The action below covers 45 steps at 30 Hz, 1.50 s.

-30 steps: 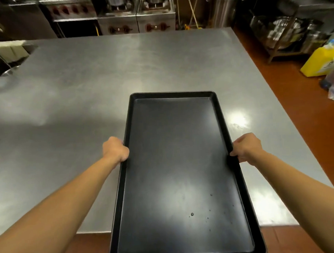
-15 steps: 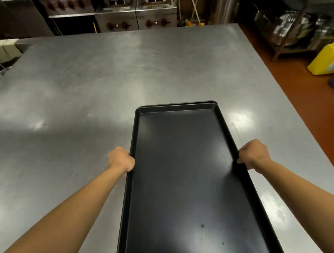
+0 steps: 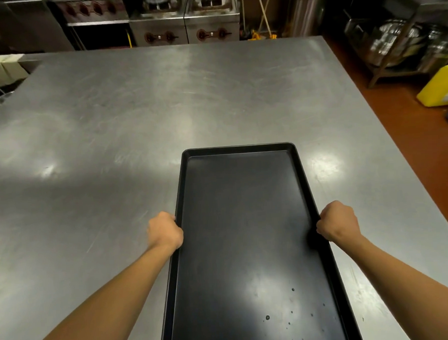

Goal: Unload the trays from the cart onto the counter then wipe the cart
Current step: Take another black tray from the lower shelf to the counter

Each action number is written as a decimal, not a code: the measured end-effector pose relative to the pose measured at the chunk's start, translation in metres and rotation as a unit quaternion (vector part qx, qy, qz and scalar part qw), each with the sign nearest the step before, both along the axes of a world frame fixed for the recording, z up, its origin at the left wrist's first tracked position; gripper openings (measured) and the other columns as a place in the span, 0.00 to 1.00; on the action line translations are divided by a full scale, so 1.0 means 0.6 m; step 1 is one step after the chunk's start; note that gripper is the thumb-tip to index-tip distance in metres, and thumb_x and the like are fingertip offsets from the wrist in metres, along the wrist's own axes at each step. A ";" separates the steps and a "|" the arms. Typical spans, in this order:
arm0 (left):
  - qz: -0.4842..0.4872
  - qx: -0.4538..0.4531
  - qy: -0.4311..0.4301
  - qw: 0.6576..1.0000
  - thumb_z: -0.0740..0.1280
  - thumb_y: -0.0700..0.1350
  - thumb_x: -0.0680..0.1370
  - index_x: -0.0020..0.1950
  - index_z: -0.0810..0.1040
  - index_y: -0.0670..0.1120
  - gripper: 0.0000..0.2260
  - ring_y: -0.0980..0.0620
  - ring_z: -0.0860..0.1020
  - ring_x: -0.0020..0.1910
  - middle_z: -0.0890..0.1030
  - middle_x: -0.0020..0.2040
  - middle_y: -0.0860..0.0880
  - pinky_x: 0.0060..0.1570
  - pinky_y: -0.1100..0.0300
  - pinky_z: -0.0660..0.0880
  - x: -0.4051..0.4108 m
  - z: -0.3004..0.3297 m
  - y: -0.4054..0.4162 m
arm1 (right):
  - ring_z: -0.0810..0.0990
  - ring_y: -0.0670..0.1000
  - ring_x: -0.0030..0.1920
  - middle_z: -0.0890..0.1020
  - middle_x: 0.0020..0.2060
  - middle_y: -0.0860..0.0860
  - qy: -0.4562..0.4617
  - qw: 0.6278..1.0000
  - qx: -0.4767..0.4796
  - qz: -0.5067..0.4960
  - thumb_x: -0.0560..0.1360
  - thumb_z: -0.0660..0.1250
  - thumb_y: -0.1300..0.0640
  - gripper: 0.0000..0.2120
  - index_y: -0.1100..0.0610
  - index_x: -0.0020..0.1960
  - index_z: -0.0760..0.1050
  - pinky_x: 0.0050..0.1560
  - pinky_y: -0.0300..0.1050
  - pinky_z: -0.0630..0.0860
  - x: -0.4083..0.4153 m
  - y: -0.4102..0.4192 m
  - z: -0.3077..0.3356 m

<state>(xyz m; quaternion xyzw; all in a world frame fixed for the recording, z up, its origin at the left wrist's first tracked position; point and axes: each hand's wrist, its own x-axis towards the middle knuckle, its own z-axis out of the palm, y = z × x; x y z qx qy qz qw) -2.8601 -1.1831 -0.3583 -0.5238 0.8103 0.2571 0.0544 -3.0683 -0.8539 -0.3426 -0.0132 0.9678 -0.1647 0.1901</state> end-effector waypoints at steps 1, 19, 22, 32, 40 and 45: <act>-0.002 -0.004 -0.004 1.000 0.67 0.32 0.76 0.61 0.84 0.41 0.16 0.36 0.82 0.56 0.83 0.56 0.38 0.52 0.50 0.82 -0.002 -0.001 0.000 | 0.69 0.54 0.26 0.69 0.25 0.54 0.005 1.000 0.007 0.008 0.66 0.66 0.72 0.16 0.59 0.29 0.63 0.27 0.39 0.64 -0.002 -0.002 0.000; -0.049 -0.027 -0.052 0.997 0.68 0.33 0.76 0.55 0.84 0.42 0.10 0.39 0.83 0.47 0.84 0.49 0.40 0.44 0.51 0.82 0.000 -0.010 -0.004 | 0.74 0.53 0.33 0.75 0.36 0.53 0.021 0.989 0.123 0.075 0.71 0.65 0.69 0.08 0.59 0.38 0.70 0.38 0.46 0.74 0.002 -0.026 -0.009; -0.072 0.009 -0.075 0.995 0.75 0.46 0.78 0.61 0.80 0.41 0.15 0.38 0.82 0.55 0.83 0.57 0.40 0.50 0.50 0.80 0.004 0.016 -0.001 | 0.79 0.57 0.44 0.79 0.50 0.58 -0.015 0.988 0.117 0.104 0.76 0.69 0.61 0.05 0.60 0.49 0.74 0.47 0.50 0.79 0.008 -0.026 0.003; 0.022 0.142 0.306 0.941 0.57 0.74 0.76 0.80 0.67 0.46 0.42 0.45 0.64 0.80 0.67 0.80 0.47 0.78 0.46 0.58 0.077 0.389 -0.001 | 0.51 0.48 0.83 0.52 0.83 0.44 -0.079 0.915 -0.368 0.149 0.70 0.53 0.19 0.48 0.43 0.83 0.55 0.82 0.58 0.50 0.089 -0.112 0.331; 0.086 0.009 0.673 0.734 0.58 0.83 0.65 0.77 0.69 0.62 0.45 0.57 0.65 0.78 0.71 0.76 0.62 0.73 0.42 0.57 0.434 0.626 0.191 | 0.63 0.43 0.79 0.64 0.79 0.38 -0.164 0.582 -0.710 0.362 0.66 0.52 0.16 0.51 0.41 0.82 0.57 0.74 0.60 0.61 0.376 -0.132 0.547; 0.229 -0.109 0.678 0.690 0.53 0.77 0.72 0.77 0.70 0.59 0.39 0.54 0.67 0.78 0.74 0.75 0.60 0.78 0.35 0.56 0.643 0.604 0.342 | 0.64 0.44 0.79 0.65 0.79 0.38 -0.292 0.505 -0.665 0.467 0.65 0.52 0.15 0.53 0.43 0.82 0.58 0.75 0.64 0.59 0.550 -0.151 0.542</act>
